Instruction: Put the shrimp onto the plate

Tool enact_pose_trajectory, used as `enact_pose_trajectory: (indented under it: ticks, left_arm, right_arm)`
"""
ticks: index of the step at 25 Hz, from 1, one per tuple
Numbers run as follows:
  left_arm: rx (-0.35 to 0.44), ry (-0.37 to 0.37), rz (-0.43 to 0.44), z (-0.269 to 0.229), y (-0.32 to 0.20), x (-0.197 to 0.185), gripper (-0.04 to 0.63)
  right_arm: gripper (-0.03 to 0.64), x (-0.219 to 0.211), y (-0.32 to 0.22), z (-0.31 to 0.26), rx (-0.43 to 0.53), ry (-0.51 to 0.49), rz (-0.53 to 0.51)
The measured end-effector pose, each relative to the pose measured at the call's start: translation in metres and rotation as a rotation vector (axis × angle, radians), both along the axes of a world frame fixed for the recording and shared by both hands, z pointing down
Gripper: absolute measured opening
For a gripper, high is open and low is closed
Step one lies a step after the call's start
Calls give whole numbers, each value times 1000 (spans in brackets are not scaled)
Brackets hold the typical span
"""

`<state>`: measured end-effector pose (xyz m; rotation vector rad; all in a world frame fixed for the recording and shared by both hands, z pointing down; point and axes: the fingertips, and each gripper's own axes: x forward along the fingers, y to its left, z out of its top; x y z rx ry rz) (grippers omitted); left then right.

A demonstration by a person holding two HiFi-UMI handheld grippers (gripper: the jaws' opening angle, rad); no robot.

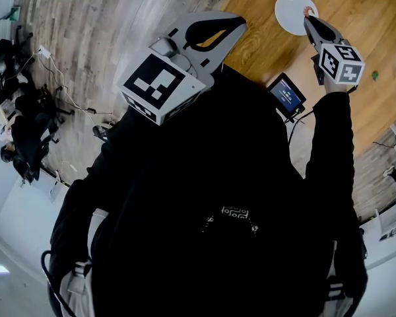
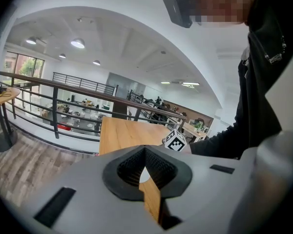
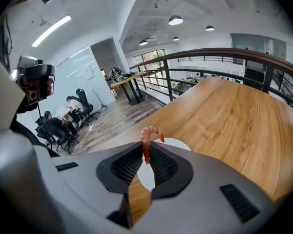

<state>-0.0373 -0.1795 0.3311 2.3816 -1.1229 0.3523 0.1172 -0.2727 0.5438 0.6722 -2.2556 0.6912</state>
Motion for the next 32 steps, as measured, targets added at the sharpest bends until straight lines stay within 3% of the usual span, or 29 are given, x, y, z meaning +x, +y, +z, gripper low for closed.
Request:
enact_pose_trajectory:
  ticks: [13,20,28,32]
  left_arm:
    - [-10,-2,-55,0,7,-17,-2]
    - [-12,-4,-75,0,10,-24,-2]
    - [-2,-10,-81,-3,11,-26,-2]
    - [-1,-8,-80,-2,11,-25,-2]
  right_arm:
    - [58,10,0,83,-75,166,7]
    - [60,7,1,95,-43,257,-38]
    - [61,3,3,105,-64,290,-49]
    - [113,3,3,98,-67,296,-32]
